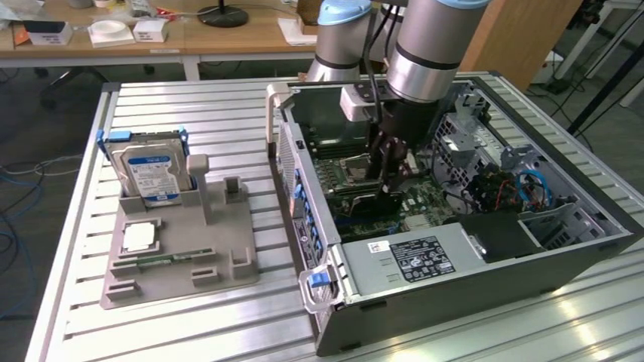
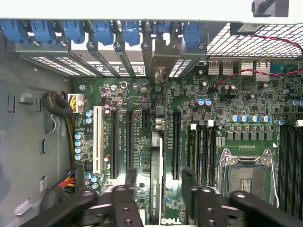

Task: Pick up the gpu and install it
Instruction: 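Insert the gpu into the slot, then press down on the gpu until it lock into place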

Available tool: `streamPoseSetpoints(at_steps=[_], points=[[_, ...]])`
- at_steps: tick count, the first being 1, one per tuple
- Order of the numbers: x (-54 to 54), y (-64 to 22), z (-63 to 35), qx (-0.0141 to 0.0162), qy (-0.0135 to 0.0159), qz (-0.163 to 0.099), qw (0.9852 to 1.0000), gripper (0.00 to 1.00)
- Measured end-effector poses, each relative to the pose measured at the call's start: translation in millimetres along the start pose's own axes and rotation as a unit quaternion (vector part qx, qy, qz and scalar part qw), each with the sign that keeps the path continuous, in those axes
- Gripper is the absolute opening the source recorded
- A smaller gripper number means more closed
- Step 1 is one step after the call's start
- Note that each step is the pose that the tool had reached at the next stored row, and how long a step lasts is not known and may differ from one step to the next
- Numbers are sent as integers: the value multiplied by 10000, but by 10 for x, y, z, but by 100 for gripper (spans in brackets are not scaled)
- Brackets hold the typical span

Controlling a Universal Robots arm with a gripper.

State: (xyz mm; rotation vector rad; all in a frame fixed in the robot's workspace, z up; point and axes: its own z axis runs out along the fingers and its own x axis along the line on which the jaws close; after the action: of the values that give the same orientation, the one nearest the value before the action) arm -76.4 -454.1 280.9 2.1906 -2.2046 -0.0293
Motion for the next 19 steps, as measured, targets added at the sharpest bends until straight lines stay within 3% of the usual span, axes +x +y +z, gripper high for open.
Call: streamPoseSetpoints(at_steps=[3,4,7,8,10,19], points=[[0,0,0,0,0,0,10000,37],[0,0,0,0,0,0,10000,37],[0,0,0,0,0,0,10000,20],[0,0,0,0,0,0,10000,20],[0,0,0,0,0,0,10000,11],[0,0,0,0,0,0,10000,11]])
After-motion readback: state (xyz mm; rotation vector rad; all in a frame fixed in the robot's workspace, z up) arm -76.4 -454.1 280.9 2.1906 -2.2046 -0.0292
